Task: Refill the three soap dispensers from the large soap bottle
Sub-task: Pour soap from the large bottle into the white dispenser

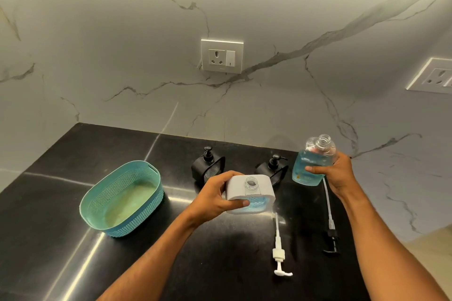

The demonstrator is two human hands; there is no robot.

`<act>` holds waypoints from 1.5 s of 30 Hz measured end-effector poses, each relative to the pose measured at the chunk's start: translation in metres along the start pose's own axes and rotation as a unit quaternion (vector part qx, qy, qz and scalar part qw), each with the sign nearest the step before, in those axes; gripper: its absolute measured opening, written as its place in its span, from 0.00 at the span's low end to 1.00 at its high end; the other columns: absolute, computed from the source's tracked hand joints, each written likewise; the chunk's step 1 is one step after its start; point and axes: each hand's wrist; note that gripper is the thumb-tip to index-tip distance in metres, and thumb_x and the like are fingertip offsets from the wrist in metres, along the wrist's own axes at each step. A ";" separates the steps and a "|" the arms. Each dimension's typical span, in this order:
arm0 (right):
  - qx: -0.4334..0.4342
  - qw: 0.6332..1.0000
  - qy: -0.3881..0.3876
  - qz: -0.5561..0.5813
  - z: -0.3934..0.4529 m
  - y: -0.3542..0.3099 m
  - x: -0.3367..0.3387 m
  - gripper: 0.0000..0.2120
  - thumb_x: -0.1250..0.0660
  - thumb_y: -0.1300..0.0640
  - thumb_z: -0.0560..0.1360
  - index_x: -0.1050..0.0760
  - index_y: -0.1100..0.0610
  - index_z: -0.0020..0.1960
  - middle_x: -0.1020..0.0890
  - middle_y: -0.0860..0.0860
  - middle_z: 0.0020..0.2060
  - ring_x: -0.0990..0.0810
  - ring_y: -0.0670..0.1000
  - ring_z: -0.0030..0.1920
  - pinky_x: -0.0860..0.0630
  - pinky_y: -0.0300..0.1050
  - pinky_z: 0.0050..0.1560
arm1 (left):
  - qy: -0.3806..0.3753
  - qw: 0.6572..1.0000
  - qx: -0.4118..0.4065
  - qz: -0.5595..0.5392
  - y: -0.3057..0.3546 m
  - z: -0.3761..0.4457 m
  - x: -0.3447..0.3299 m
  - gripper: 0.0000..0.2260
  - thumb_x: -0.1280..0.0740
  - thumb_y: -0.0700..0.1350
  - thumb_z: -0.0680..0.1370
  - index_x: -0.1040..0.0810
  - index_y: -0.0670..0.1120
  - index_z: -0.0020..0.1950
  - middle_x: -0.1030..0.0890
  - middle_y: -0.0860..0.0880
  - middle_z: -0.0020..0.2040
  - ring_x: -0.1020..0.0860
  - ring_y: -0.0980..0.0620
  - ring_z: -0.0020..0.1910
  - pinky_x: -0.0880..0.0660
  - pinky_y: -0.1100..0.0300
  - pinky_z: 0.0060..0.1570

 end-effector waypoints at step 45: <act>-0.090 0.991 -0.103 -0.013 0.029 0.037 0.027 0.40 0.19 0.71 0.59 0.25 0.57 0.69 0.17 0.58 0.62 0.18 0.59 0.63 0.19 0.55 0.61 | -0.044 0.998 0.014 -0.034 -0.008 0.019 -0.009 0.21 0.20 0.50 0.73 0.21 0.58 0.64 0.17 0.54 0.62 0.20 0.52 0.65 0.20 0.60 0.59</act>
Point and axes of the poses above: each hand's wrist, its own z-axis towards the middle knuckle, its own x-axis out of the back of the hand, y = z × x
